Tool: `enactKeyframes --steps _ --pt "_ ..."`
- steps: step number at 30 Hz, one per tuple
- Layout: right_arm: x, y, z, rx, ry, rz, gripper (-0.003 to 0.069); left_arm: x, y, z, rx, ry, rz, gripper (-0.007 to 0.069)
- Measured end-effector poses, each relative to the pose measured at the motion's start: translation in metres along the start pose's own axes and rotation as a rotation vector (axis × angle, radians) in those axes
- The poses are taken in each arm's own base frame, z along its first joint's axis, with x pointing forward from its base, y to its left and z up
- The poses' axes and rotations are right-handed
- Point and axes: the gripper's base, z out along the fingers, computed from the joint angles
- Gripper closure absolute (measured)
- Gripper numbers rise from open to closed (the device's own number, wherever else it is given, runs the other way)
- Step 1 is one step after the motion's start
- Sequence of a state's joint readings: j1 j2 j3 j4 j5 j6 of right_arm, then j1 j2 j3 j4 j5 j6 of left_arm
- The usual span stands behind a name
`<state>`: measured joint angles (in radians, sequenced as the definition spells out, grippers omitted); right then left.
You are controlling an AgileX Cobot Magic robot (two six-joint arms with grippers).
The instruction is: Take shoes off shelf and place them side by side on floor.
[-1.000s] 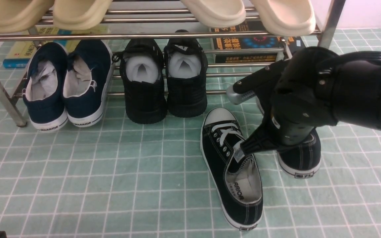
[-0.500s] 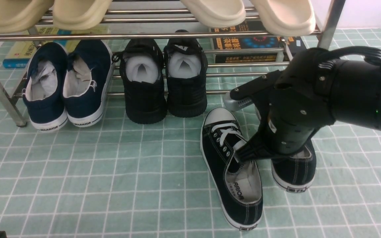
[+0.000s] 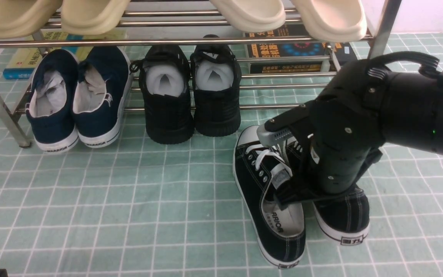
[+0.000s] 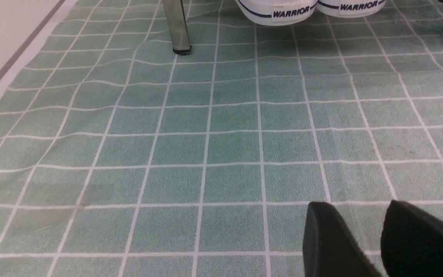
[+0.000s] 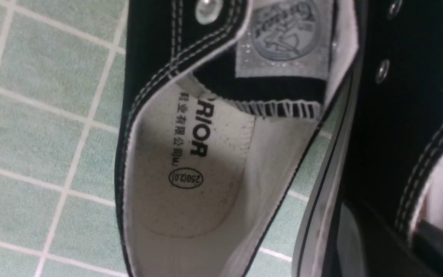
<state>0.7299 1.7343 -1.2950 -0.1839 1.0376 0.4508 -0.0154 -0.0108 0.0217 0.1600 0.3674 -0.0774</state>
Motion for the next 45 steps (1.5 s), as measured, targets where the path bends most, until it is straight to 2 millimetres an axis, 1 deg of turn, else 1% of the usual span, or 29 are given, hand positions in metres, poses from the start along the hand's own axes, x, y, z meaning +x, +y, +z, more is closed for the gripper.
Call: enactKeyframes --steps 13,19,20,21,23,24,27,29,31,32,33,34,35,36,37,38,39,41,43,44,45 --pt "-0.004 -0.003 0.001 0.034 -0.046 -0.026 0.0623 0.0 0.0 0.0 0.0 0.0 0.0 0.0382" --pt "-0.006 -0.002 0.0 0.024 -0.068 -0.006 0.0531 0.0 0.0 0.0 0.0 0.0 0.0 0.0382" --pt "-0.006 -0.001 0.0 0.016 -0.066 -0.001 0.0493 0.0 0.0 0.0 0.0 0.0 0.0 0.0382" --pt "-0.006 -0.001 0.0 0.015 -0.066 0.0 0.0482 0.0 0.0 0.0 0.0 0.0 0.0 0.0382" --pt "-0.005 -0.001 0.0 0.014 -0.058 0.0 0.0418 0.0 0.0 0.0 0.0 0.0 0.0 0.0382" --pt "-0.004 -0.002 -0.002 0.018 -0.049 -0.01 0.0407 0.0 0.0 0.0 0.0 0.0 0.0 0.0382" --pt "0.001 -0.005 -0.008 0.033 -0.022 -0.033 0.0407 0.0 0.0 0.0 0.0 0.0 0.0 0.0382" --pt "0.01 -0.012 -0.025 0.052 0.013 -0.064 0.0452 0.0 0.0 0.0 0.0 0.0 0.0 0.0382" --pt "0.017 -0.018 -0.042 0.052 0.014 -0.079 0.0503 0.0 0.0 0.0 0.0 0.0 0.0 0.0382" --pt "0.02 -0.02 -0.05 0.047 0.0 -0.086 0.0529 0.0 0.0 0.0 0.0 0.0 0.0 0.0383" --pt "0.025 -0.025 -0.067 0.032 -0.036 -0.093 0.0571 0.0 0.0 0.0 0.0 0.0 0.0 0.0383" --pt "0.029 -0.027 -0.076 0.022 -0.059 -0.097 0.0606 0.0 0.0 0.0 0.0 0.0 0.0 0.0383" --pt "0.03 -0.028 -0.079 0.019 -0.065 -0.099 0.0613 0.0 0.0 0.0 0.0 0.0 0.0 0.0383" --pt "0.039 -0.034 -0.099 -0.009 -0.117 -0.095 0.0657 0.0 0.0 0.0 0.0 0.0 0.0 0.0383" --pt "0.041 -0.035 -0.104 -0.017 -0.13 -0.093 0.0663 0.0 0.0 0.0 0.0 0.0 0.0 0.0383" --pt "0.05 -0.04 -0.118 -0.04 -0.167 -0.088 0.0673 0.0 0.0 0.0 0.0 0.0 0.0 0.0383" --pt "0.062 -0.045 -0.132 -0.067 -0.205 -0.078 0.0673 0.0 0.0 0.0 0.0 0.0 0.0 0.0383" --pt "0.086 -0.055 -0.147 -0.1 -0.246 -0.065 0.0673 0.0 0.0 0.0 0.0 0.0 0.0 0.0383" --pt "0.107 -0.063 -0.155 -0.12 -0.274 -0.057 0.0673 0.0 0.0 0.0 0.0 0.0 0.0 0.0383" --pt "0.11 -0.064 -0.154 -0.119 -0.27 -0.058 0.0673 0.0 0.0 0.0 0.0 0.0 0.0 0.0383" --pt "0.127 -0.07 -0.157 -0.131 -0.289 -0.053 0.0673 0.0 0.0 0.0 0.0 0.0 0.0 0.0383"
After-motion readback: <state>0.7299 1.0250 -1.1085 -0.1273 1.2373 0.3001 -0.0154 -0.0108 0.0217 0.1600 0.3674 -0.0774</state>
